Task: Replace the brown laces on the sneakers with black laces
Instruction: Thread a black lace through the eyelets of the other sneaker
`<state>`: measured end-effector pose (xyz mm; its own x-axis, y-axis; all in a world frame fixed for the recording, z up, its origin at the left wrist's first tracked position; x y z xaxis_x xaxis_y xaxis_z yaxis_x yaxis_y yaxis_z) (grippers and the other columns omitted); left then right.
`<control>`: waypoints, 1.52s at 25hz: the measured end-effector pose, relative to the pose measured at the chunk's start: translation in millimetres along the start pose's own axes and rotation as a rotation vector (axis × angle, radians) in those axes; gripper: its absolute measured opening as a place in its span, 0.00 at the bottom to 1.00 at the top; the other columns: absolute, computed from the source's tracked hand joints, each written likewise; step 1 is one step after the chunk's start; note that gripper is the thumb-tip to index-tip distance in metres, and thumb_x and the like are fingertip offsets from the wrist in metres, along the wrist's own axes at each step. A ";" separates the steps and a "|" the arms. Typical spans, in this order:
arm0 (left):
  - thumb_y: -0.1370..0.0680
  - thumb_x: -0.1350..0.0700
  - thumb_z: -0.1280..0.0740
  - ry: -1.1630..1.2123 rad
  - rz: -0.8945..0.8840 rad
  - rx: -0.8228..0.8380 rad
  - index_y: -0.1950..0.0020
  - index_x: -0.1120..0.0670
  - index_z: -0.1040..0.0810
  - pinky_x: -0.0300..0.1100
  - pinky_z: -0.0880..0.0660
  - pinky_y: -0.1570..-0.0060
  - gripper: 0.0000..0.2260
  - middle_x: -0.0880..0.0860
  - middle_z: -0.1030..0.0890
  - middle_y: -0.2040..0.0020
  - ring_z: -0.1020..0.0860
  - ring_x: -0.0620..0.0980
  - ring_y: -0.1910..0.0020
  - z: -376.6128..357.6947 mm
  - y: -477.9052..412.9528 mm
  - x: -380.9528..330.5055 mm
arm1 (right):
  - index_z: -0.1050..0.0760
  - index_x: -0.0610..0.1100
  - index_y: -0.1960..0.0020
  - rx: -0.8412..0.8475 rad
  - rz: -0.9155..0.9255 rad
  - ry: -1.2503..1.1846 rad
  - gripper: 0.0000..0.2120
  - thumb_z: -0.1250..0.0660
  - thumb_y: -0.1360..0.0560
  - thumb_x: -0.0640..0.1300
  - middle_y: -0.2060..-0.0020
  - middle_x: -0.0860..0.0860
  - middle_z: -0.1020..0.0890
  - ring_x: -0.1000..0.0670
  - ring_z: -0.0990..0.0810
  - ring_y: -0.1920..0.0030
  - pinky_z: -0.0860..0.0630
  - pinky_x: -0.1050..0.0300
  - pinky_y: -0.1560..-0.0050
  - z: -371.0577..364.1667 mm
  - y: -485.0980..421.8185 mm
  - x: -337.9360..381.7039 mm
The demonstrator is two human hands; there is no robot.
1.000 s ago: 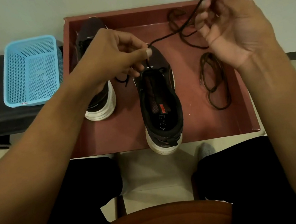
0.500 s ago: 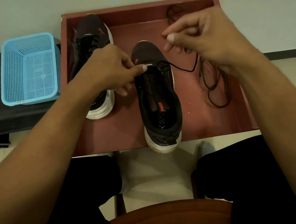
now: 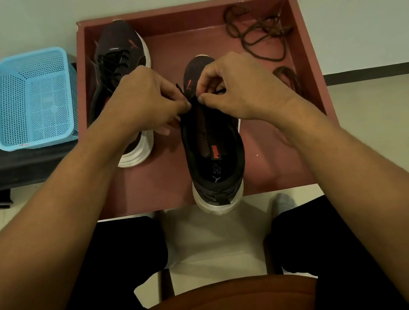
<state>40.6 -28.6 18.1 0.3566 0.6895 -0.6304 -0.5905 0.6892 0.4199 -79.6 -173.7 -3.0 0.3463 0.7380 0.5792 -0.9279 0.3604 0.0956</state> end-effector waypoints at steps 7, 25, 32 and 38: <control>0.22 0.56 0.23 0.095 0.019 0.004 0.53 0.53 0.12 0.48 0.14 0.57 0.02 0.50 0.13 0.62 0.13 0.51 0.64 -0.9 -7.6 4.2 | 0.16 0.51 0.50 -0.125 -0.055 -0.062 0.02 0.28 0.21 0.47 0.58 0.61 0.18 0.60 0.20 0.56 0.23 0.66 0.54 -15.4 3.0 0.3; 0.21 0.60 0.26 0.082 -0.006 0.009 0.51 0.55 0.11 0.48 0.14 0.51 0.03 0.53 0.12 0.61 0.12 0.51 0.62 -1.6 -9.3 6.0 | 0.16 0.52 0.52 -0.188 -0.090 0.293 0.08 0.32 0.23 0.54 0.57 0.53 0.15 0.48 0.17 0.52 0.22 0.45 0.44 -24.6 5.7 18.1; 0.21 0.59 0.26 0.072 -0.026 0.013 0.51 0.55 0.12 0.49 0.14 0.51 0.04 0.52 0.12 0.62 0.12 0.50 0.61 -0.8 -9.7 6.6 | 0.15 0.52 0.48 -0.161 -0.061 0.325 0.08 0.32 0.21 0.52 0.54 0.53 0.14 0.48 0.18 0.48 0.30 0.48 0.41 -22.6 4.1 17.2; 0.18 0.59 0.30 0.071 -0.044 0.010 0.50 0.56 0.13 0.39 0.15 0.59 0.06 0.52 0.13 0.63 0.13 0.46 0.64 -2.1 -6.5 3.3 | 0.13 0.54 0.50 -0.169 -0.106 0.140 0.04 0.24 0.24 0.51 0.54 0.56 0.13 0.50 0.16 0.49 0.20 0.44 0.41 -21.5 4.4 14.0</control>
<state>44.0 -31.2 11.9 0.3296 0.6410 -0.6932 -0.5676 0.7212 0.3970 -75.9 -149.5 -11.8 0.4676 0.7586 0.4537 -0.8530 0.5220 0.0063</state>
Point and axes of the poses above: each hand's wrist, its own y-axis away from the middle knuckle, its own z-axis out of the back of the hand, x = y × z, the point moved 1 cm from there along -y, towards the middle knuckle
